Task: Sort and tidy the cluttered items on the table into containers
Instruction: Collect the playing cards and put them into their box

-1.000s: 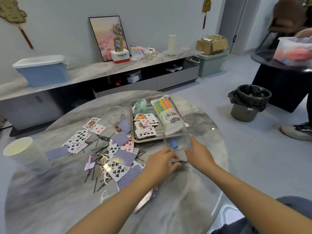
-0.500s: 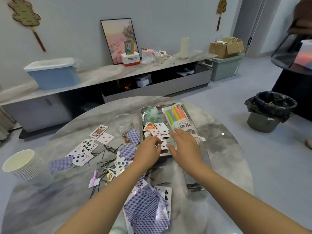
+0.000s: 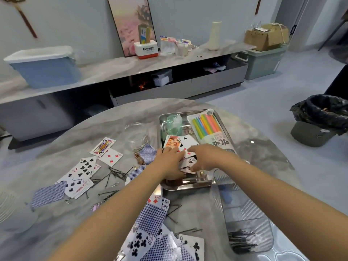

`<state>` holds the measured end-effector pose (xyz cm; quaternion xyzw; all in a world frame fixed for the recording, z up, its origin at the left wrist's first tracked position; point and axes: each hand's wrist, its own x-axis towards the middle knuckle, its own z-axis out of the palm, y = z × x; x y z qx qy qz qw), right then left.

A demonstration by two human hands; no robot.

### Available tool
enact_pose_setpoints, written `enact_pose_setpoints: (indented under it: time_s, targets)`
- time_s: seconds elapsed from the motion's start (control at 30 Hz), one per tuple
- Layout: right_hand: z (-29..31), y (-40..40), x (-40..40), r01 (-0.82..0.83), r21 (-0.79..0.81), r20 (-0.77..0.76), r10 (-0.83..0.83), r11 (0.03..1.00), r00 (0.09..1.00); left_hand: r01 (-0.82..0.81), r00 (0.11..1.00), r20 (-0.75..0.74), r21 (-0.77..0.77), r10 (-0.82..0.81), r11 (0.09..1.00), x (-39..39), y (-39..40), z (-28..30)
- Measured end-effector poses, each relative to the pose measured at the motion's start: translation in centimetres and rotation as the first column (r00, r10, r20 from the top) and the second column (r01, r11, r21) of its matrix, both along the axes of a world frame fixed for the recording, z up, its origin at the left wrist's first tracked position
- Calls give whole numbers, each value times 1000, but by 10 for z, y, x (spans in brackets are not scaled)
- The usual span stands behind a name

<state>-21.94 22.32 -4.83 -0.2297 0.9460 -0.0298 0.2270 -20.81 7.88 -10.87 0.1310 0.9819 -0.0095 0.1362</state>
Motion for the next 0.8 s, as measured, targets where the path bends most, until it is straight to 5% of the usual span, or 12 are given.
enact_pose_setpoints:
  time_s: [0.23, 0.5, 0.8]
  targets:
    - [6, 2, -34, -97, 127, 205, 69, 987, 976, 33, 999, -1, 204, -34, 978, -20, -12, 12]
    - [-14, -3, -66, -117, -6, 105, 117, 993, 988, -117, 988, 138, 402, 67, 908, -34, -27, 24]
    - [-29, -3, -80, -115, -135, -37, 111, 984, 993, -147, 989, 41, 339, 141, 929, -40, -18, 10]
